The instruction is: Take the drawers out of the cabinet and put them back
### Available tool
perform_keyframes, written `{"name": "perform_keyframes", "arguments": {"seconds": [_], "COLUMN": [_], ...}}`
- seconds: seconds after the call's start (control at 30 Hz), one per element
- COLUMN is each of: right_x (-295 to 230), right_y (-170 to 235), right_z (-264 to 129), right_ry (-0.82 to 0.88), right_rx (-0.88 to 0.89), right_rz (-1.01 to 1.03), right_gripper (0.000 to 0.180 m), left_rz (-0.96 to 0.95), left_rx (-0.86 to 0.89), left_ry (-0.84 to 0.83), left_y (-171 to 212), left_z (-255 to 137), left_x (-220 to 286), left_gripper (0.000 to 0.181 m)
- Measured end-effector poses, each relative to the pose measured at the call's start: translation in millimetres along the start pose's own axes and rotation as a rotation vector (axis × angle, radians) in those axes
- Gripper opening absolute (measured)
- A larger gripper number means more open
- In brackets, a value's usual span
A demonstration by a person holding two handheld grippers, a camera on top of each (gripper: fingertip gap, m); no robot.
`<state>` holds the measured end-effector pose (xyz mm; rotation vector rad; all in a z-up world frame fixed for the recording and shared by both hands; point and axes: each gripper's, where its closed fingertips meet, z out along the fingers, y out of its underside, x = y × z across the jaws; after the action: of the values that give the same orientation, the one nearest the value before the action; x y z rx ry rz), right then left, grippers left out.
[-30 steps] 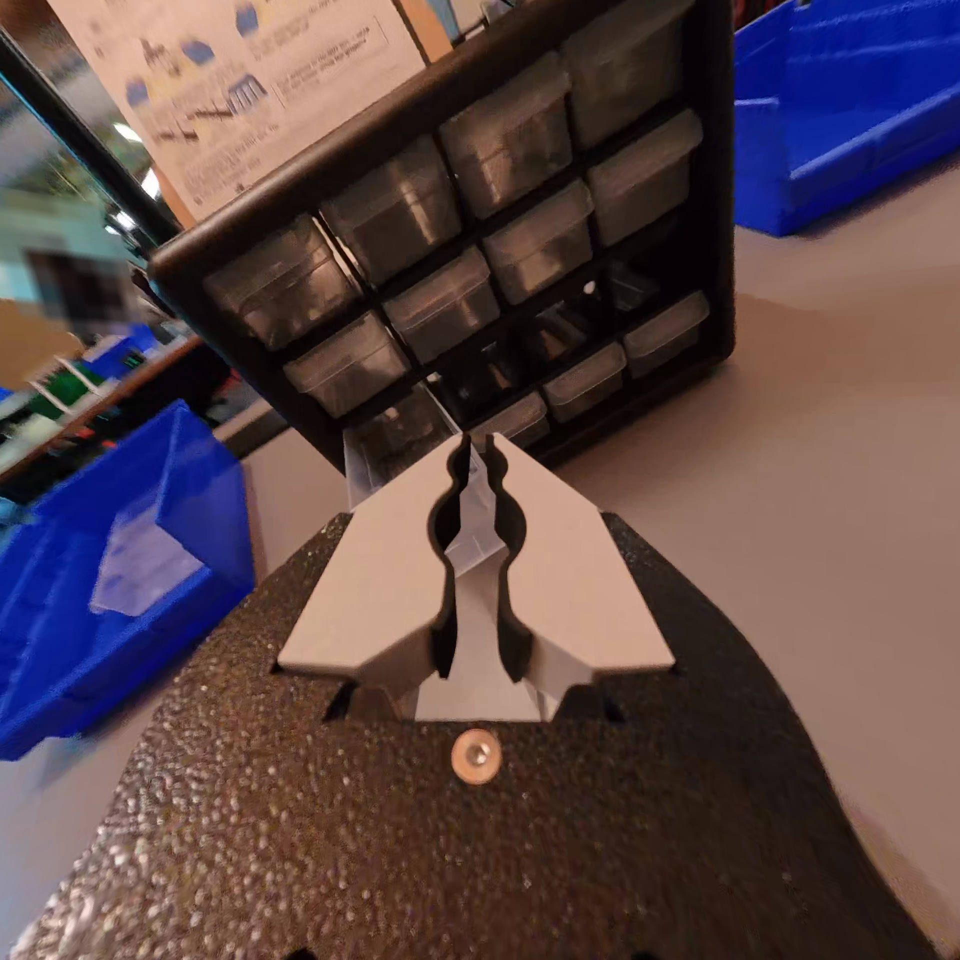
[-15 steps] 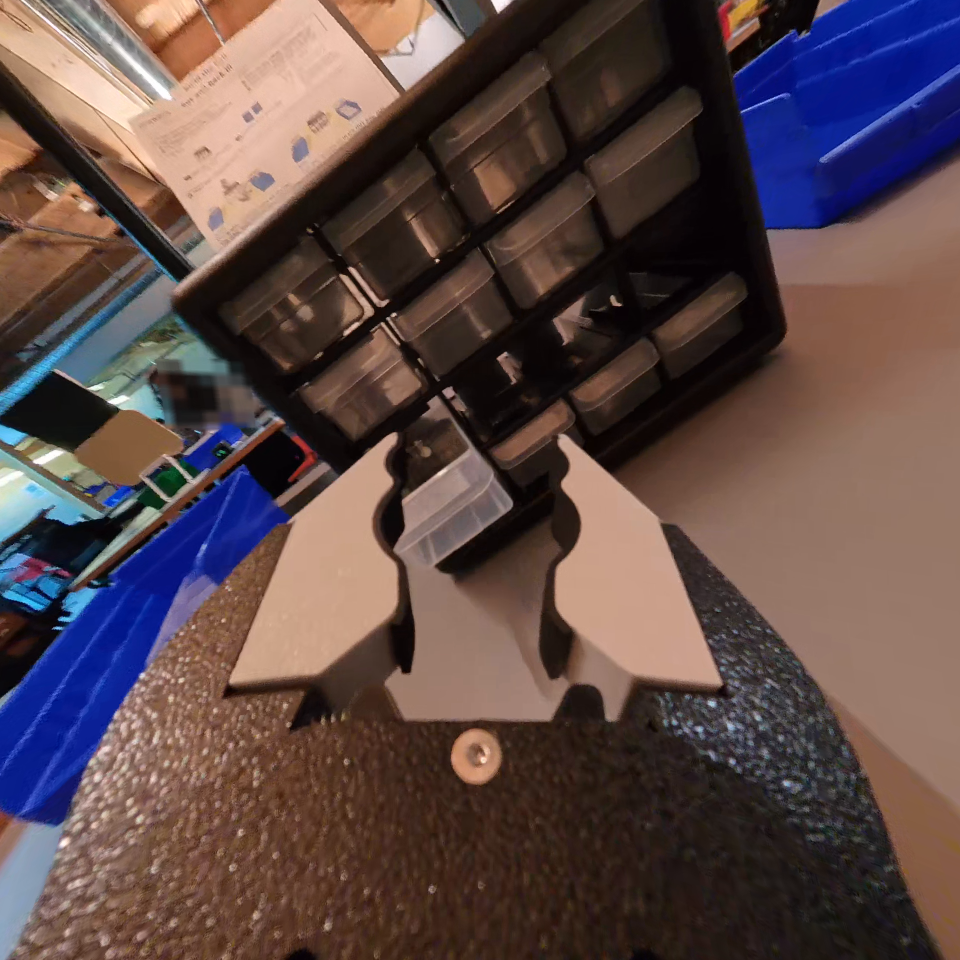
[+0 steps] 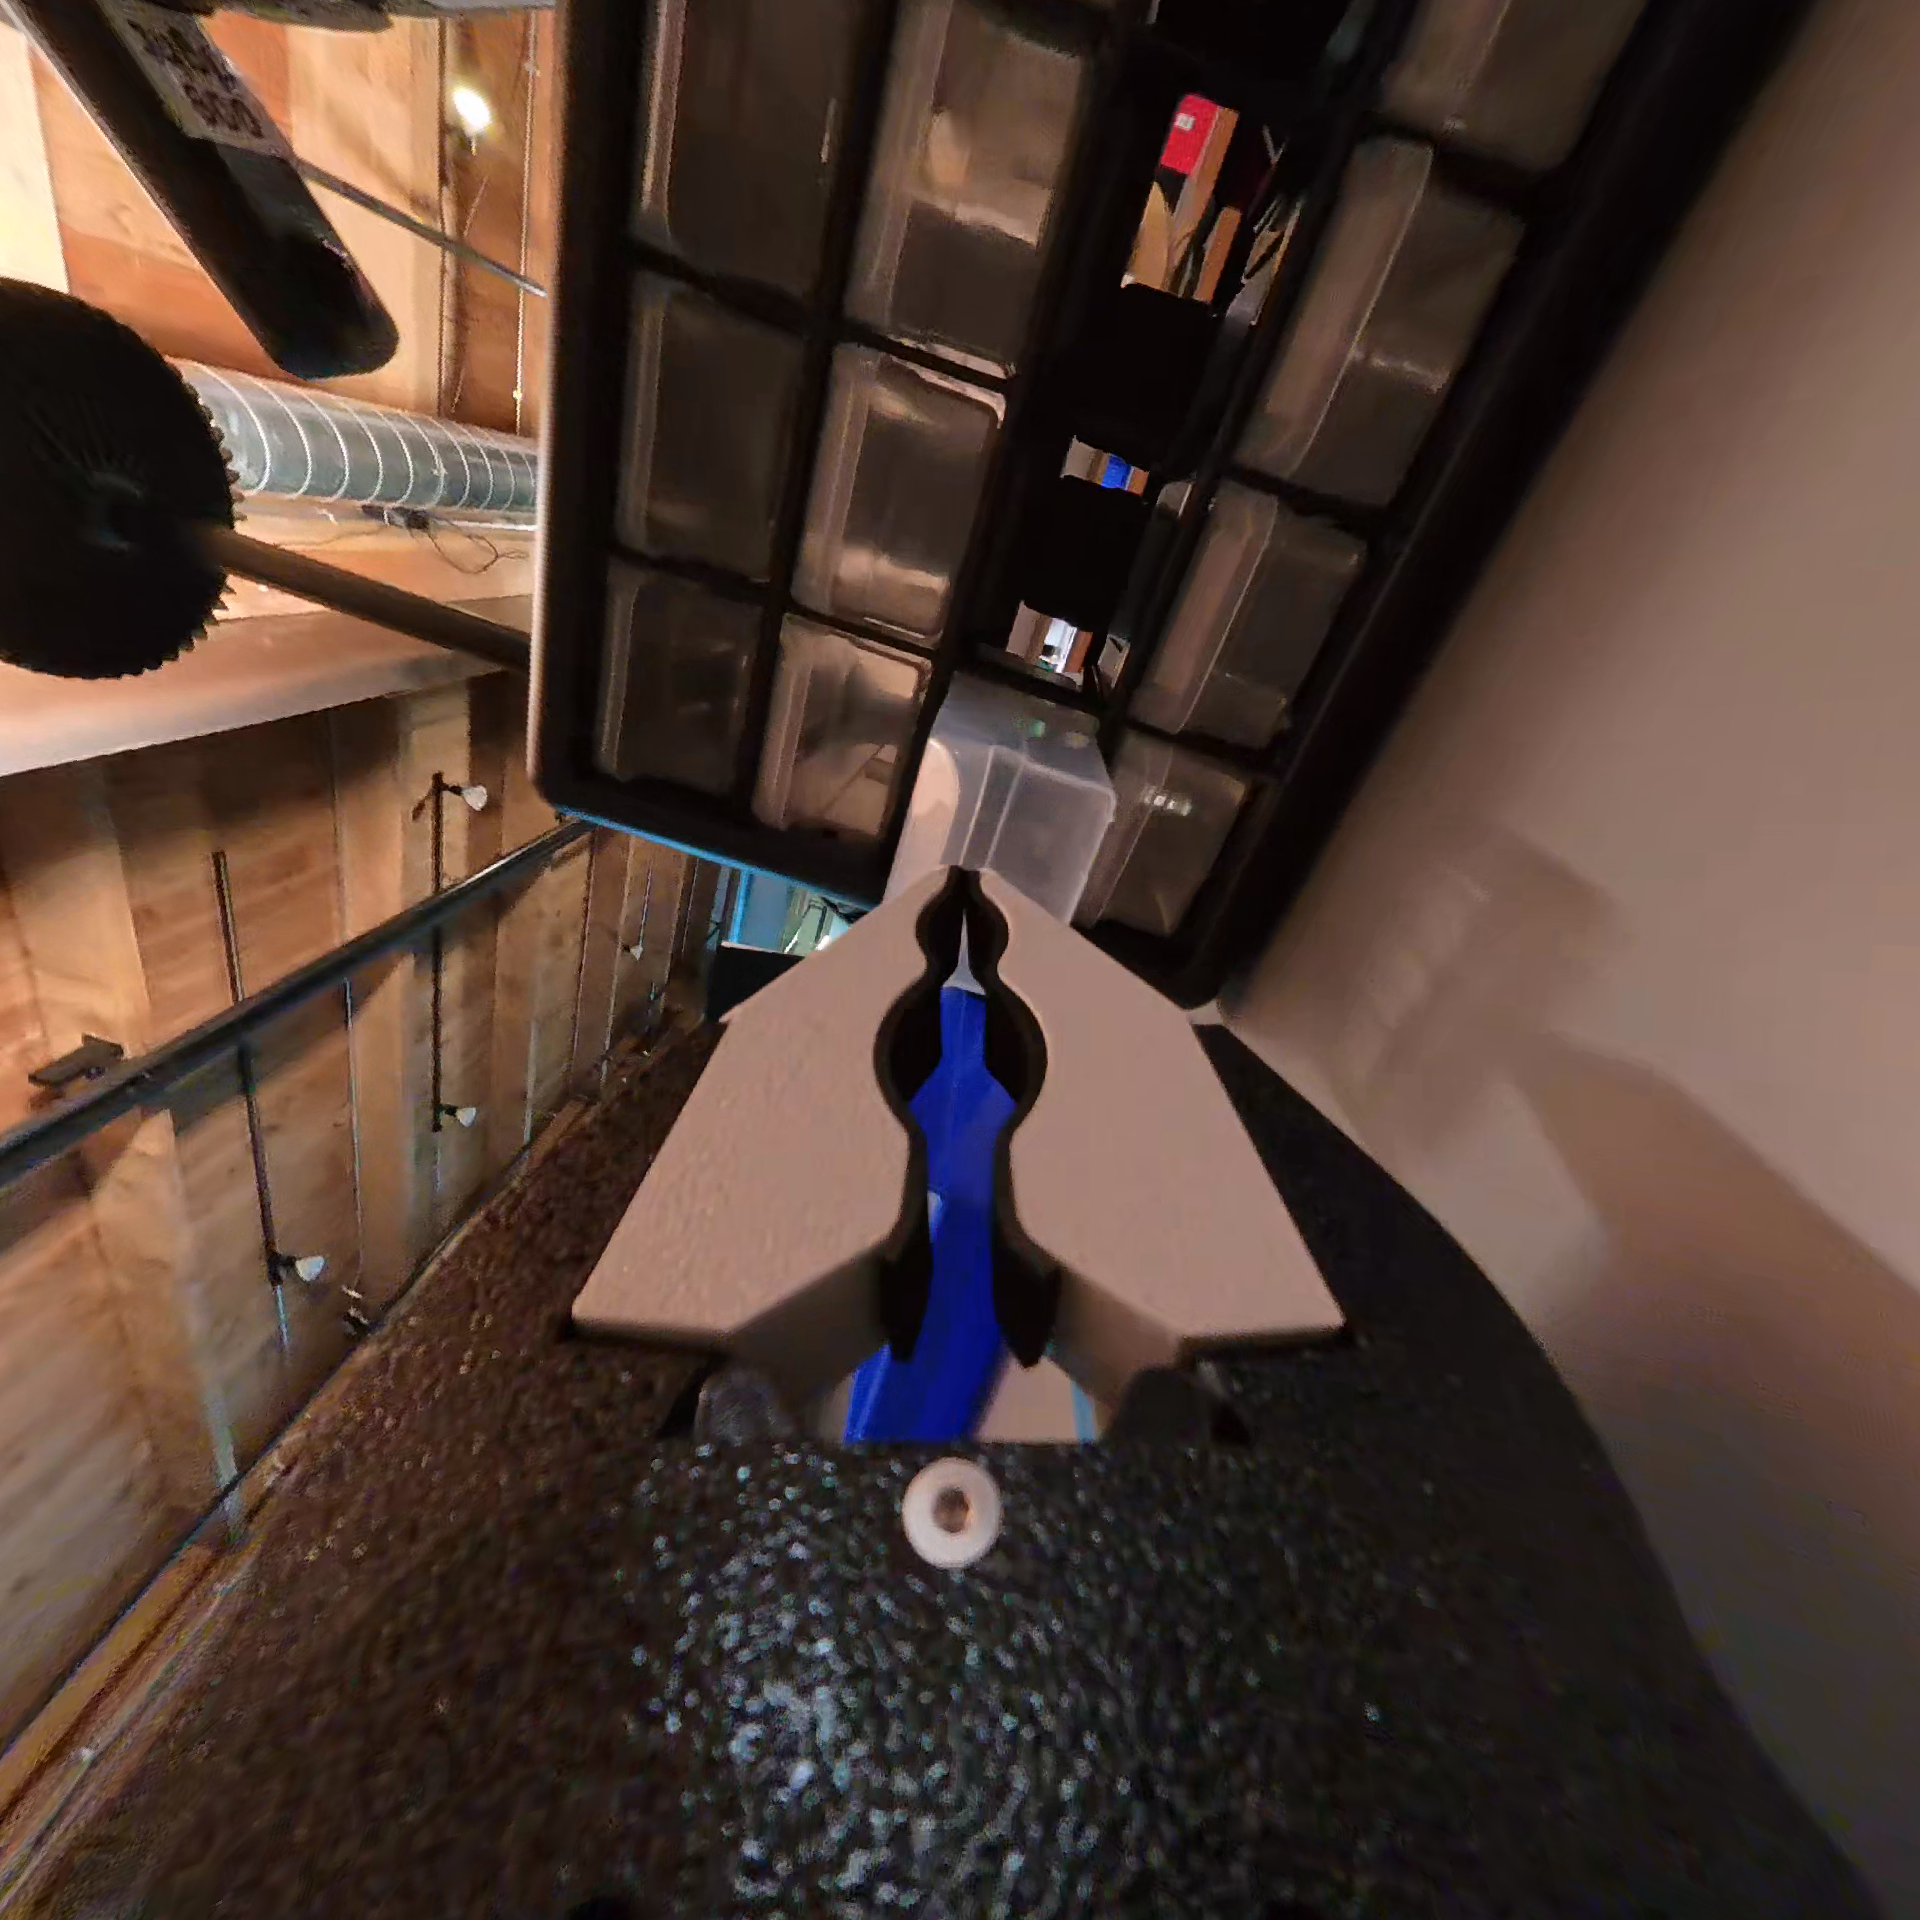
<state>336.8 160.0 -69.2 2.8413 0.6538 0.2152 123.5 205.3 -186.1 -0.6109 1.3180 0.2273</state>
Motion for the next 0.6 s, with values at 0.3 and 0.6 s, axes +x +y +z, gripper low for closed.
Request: {"name": "perform_keyframes", "arguments": {"seconds": [0.3, 0.6], "right_x": [0.1, 0.1], "right_y": [0.1, 0.1], "right_z": [0.1, 0.1], "right_ry": [-0.007, -0.008], "right_rx": [-0.009, -0.002], "right_rz": [-0.002, 0.000], "right_gripper": [0.000, 0.000], "left_rz": [0.045, 0.085], "left_rx": [-0.005, -0.042], "left_ry": [0.012, 0.050], "left_y": [8.7, 14.2], "left_z": [23.7, 54.3], "left_x": [3.2, 8.2], "left_gripper": [0.000, 0.000]}}
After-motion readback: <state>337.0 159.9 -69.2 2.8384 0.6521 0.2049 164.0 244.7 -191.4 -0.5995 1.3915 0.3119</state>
